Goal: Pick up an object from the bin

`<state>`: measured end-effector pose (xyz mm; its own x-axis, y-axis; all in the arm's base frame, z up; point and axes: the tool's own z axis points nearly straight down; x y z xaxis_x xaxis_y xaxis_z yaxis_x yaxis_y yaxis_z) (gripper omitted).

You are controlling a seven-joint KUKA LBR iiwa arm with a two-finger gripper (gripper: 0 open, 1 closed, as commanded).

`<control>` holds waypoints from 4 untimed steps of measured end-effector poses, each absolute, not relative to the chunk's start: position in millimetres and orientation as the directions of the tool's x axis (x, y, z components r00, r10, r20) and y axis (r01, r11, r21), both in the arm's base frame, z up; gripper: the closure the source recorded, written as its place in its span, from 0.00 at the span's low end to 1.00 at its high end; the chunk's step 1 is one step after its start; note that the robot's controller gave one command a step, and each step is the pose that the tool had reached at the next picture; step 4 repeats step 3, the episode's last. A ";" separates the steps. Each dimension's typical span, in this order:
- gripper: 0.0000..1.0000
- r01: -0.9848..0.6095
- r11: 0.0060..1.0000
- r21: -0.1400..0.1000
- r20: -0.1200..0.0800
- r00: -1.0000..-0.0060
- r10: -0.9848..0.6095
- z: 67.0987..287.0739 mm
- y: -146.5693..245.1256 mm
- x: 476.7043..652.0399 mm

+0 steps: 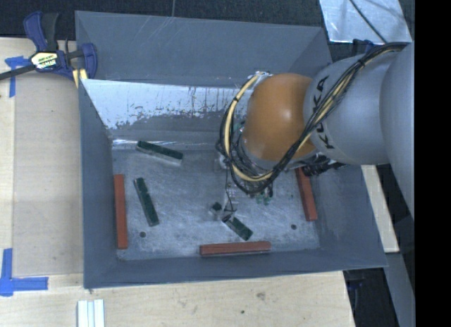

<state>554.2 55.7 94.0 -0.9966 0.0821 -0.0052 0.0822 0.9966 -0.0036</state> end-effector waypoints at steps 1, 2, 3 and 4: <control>0.00 0.047 0.999 -0.002 0.002 -0.999 0.047 75.8 25.1 497.8; 1.00 0.046 0.999 0.001 -0.003 -0.999 0.046 76.4 27.1 500.2; 1.00 0.025 1.000 0.001 -0.011 -1.000 0.025 237.3 34.0 493.5; 1.00 0.025 1.000 0.001 -0.011 -1.000 0.025 237.3 34.0 493.5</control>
Offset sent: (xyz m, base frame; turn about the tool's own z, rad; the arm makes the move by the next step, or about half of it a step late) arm -0.0547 -0.0280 -0.0177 -0.0387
